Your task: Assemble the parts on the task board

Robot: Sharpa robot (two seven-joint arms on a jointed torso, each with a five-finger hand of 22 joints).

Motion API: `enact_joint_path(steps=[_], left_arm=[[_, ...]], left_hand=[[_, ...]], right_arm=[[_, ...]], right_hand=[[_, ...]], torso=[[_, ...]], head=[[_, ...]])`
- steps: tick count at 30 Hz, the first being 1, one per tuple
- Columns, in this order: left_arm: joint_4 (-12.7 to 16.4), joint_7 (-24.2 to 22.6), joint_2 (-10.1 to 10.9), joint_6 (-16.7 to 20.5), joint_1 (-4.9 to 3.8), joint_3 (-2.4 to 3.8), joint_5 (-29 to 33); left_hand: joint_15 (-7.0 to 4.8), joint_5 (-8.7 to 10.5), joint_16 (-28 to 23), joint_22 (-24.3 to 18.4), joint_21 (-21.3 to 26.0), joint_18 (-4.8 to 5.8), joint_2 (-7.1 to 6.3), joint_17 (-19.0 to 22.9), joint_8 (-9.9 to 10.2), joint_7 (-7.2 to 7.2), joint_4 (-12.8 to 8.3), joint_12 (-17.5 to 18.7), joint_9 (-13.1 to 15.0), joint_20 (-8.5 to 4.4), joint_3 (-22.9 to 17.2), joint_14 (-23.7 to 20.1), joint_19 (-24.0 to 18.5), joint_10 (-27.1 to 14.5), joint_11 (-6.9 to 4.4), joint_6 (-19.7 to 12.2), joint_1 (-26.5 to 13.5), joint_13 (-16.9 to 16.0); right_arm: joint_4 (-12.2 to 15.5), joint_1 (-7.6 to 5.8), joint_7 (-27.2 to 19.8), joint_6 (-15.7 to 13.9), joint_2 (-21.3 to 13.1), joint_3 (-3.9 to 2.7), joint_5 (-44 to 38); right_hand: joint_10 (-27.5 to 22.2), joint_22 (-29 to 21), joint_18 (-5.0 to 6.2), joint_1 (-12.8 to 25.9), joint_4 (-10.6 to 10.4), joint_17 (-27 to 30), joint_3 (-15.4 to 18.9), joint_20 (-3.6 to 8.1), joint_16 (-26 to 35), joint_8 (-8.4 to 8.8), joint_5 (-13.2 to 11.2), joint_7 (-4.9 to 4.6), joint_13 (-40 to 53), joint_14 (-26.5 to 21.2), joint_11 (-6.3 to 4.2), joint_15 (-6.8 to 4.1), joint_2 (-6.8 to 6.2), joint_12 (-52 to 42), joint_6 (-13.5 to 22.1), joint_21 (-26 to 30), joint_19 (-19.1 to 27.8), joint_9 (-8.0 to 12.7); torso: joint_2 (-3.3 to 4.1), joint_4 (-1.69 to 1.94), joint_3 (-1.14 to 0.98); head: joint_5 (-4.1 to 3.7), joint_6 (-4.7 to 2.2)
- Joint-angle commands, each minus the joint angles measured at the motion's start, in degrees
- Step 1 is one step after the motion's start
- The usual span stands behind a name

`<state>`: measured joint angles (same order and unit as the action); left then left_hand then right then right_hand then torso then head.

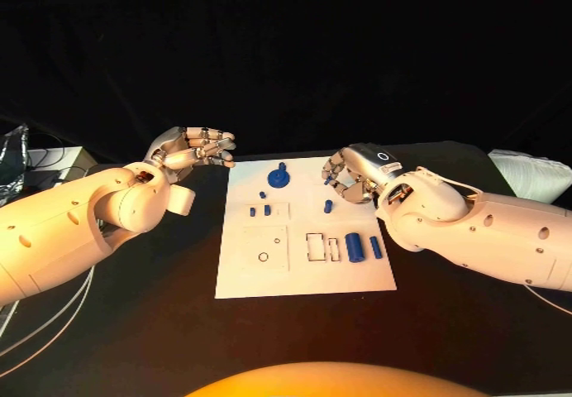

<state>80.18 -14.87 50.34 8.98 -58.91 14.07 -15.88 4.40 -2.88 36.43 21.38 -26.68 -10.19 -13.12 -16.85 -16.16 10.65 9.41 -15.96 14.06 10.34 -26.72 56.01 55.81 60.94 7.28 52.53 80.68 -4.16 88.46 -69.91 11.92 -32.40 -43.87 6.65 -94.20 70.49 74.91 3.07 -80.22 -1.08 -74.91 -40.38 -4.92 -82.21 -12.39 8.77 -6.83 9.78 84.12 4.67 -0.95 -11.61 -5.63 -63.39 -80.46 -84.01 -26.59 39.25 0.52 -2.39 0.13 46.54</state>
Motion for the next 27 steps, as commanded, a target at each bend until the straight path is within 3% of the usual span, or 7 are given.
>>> enact_joint_path(steps=[1, 12, 20, 27], left_arm=[[0.2, -0.3, -0.3, -0.1, 0.06, 0.05, 0.3], [0.5, -0.6, -1.0, 0.6, 0.1, 0.05, 0.5], [0.8, -0.6, -1.1, 0.7, 0.1, 0.05, 0.6], [1.1, -0.6, -1.1, 0.6, 0.1, 0.05, 0.6]], left_hand=[[0.21, -0.07, -0.3, -0.1, 0.3, -0.21, 0.05, -0.1, -0.1, 0.36, -0.1, 0.3, -0.1, -0.12, 0.3, 0.3, 0.4, 0.2, 0.38, 0.0, 0.5, 0.1], [0.25, -0.07, -0.4, -0.1, 0.4, -0.2, 0.04, -0.1, -0.1, 0.4, -0.1, 0.3, -0.1, -0.1, 0.3, 0.3, 0.4, 0.2, 0.42, -0.1, 0.4, 0.1], [0.25, -0.07, -0.4, -0.1, 0.4, -0.2, 0.04, -0.1, -0.1, 0.4, -0.1, 0.3, -0.1, -0.1, 0.3, 0.3, 0.4, 0.2, 0.42, -0.1, 0.4, 0.1], [0.28, -0.07, -0.5, -0.2, 0.5, -0.19, 0.09, -0.1, -0.1, 0.39, 0.0, 0.4, -0.1, -0.08, 0.4, 0.3, 0.4, 0.2, 0.43, 0.0, 0.4, 0.0]], right_arm=[[1.6, 0.39, -1.1, 1.7, 0.9, 0.25, 0.1], [1.9, 3.4, -0.3, 6.2, 6.1, 1.5, -3.5], [0.6, 5.09, 0.6, 8.7, 8.8, 1.83, -4.6], [-0.8, 5.94, 1.1, 9.1, 10.5, 2.05, -5.2]], right_hand=[[2.1, 10.3, -1.01, 0.3, 0.3, -0.8, -0.1, 0.57, -0.4, -0.24, 0.4, -0.07, 0.0, 3.0, -1.56, -0.44, 0.1, -0.1, -0.3, 0.0, -3.0, -0.1], [2.1, 10.1, -0.92, 0.4, 0.4, -0.4, -0.2, 0.58, -0.2, -0.21, 0.6, -0.1, 0.0, 2.9, -1.53, -0.43, 0.12, 0.0, -0.2, 0.4, -2.9, -0.1], [2.1, 10.1, -0.91, 0.5, 0.4, -0.4, -0.3, 0.59, -0.2, -0.2, 0.6, -0.11, 0.0, 2.9, -1.52, -0.43, 0.13, 0.1, -0.2, 0.5, -2.9, -0.1], [2.1, 10.0, -0.88, 0.5, 0.4, -0.3, -0.3, 0.59, -0.1, -0.2, 0.7, -0.12, 0.0, 2.8, -1.51, -0.43, 0.13, 0.1, -0.2, 0.6, -2.8, -0.1]], torso=[[-0.27, 0.03, 0.02], [-0.18, 0.07, 0.14], [-0.13, 0.16, 0.17], [-0.11, 0.09, 0.11]], head=[[0.65, 0.35], [2.06, 0.76], [2.69, 1.26], [3.36, 1.8]])
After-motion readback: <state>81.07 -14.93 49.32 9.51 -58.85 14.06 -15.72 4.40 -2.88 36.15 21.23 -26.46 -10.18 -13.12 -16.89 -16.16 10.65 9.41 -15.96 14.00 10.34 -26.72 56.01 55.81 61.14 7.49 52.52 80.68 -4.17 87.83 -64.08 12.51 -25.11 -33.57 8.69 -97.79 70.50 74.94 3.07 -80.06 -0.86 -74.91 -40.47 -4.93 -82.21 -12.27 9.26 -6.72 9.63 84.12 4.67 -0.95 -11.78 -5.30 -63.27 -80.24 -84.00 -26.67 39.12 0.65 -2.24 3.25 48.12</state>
